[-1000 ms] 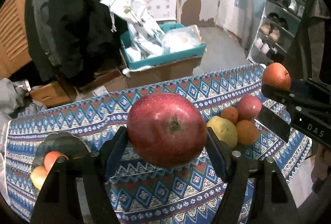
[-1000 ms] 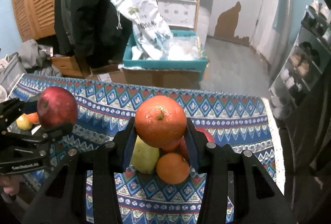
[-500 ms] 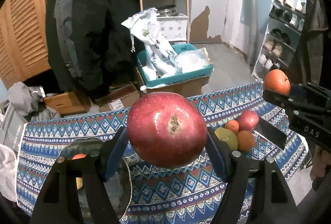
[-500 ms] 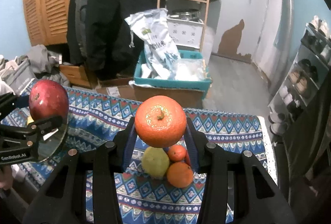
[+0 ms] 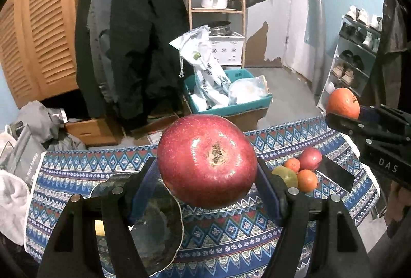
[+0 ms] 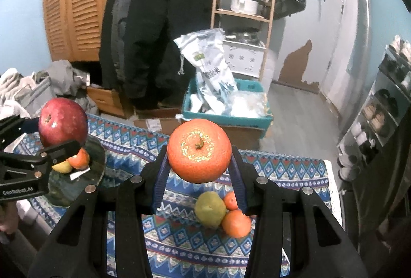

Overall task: Organize fruits
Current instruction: 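Carry the red apple with the left tool toward the glass bowl while the right tool carries the orange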

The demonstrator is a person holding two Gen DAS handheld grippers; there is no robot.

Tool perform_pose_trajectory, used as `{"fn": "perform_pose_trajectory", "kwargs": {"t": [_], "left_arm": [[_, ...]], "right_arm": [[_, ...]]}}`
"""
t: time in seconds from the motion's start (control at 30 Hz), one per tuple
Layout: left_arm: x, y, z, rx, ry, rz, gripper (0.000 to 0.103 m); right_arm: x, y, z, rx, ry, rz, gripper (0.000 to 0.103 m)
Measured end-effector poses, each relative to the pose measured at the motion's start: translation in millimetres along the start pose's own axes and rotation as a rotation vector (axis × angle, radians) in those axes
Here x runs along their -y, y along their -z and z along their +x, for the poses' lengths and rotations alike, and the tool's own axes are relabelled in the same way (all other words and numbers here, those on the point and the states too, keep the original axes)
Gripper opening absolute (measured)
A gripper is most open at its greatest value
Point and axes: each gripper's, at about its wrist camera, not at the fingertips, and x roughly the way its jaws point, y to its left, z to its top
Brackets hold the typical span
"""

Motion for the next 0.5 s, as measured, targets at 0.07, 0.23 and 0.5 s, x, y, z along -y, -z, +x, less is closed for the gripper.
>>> {"fn": "perform_pose_trajectory", "kwargs": {"t": [0.07,0.23,0.5], "left_arm": [[-4.1,1.0,-2.7,0.001,-0.003,-0.007,0.075],[-15.0,1.7,-9.0,0.014,-0.019,-0.018,0.075],[-32.1,4.6,-14.0,0.014,-0.039,-0.047,0.075]], "right_arm": [[-6.0,-2.2,-1.9,0.005,-0.008,-0.011,0.044],[-19.7,-8.9,-1.4,0.01,-0.027,-0.03,0.044],[-40.3,-17.7,5.4,0.004,-0.06,-0.053,0.044]]}}
